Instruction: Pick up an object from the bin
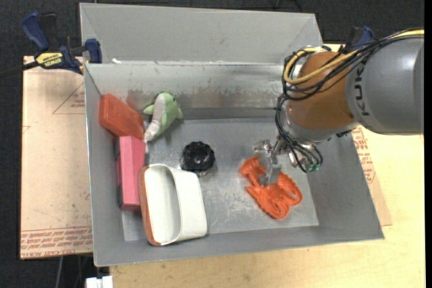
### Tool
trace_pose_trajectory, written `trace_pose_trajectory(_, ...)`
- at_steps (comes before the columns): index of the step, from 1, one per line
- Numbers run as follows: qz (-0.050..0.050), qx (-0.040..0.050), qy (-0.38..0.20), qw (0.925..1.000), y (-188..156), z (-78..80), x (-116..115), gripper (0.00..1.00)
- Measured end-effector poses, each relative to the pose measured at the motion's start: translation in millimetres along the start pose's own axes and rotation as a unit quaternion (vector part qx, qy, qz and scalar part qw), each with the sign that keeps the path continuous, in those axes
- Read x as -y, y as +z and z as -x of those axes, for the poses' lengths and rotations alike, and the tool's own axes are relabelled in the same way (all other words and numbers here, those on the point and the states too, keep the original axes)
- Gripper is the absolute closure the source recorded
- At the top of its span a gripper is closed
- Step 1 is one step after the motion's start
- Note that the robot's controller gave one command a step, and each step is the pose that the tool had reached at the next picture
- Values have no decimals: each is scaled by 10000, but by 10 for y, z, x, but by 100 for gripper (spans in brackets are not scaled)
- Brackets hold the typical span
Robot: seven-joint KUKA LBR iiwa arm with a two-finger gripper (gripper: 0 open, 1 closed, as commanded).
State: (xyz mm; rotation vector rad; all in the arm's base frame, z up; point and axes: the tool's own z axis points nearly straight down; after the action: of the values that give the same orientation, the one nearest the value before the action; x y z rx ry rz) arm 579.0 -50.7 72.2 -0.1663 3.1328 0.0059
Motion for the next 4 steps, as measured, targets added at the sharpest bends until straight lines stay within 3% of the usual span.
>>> trace_pose_trajectory(1,5,-5,-228,9997,-931,-40,-41,100)
trace_pose_trajectory(2,0,14,-195,9998,-1096,2,116,100)
trace_pose_trajectory(3,8,1,-288,9996,-1914,53,58,100)
trace_pose_trajectory(4,10,2,515,9987,-34,162,-1,100)
